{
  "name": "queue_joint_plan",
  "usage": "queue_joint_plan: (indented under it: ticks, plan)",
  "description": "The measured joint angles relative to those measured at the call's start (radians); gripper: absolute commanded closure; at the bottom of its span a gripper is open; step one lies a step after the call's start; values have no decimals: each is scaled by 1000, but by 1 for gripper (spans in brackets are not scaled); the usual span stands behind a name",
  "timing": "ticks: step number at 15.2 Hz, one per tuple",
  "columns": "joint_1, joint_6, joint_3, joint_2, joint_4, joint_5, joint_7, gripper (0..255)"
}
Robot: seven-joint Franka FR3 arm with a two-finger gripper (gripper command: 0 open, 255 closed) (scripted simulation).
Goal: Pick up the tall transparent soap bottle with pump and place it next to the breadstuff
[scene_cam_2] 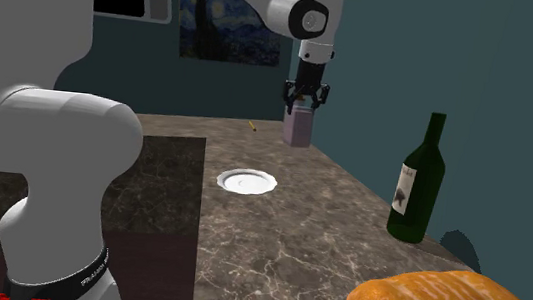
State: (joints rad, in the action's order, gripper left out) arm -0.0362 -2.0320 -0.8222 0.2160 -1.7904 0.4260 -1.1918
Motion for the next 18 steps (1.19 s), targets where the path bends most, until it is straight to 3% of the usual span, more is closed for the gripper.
queue_joint_plan:
  ticks: [18]
  plan:
    - [-13,221,-17,-21,216,-45,68,255]
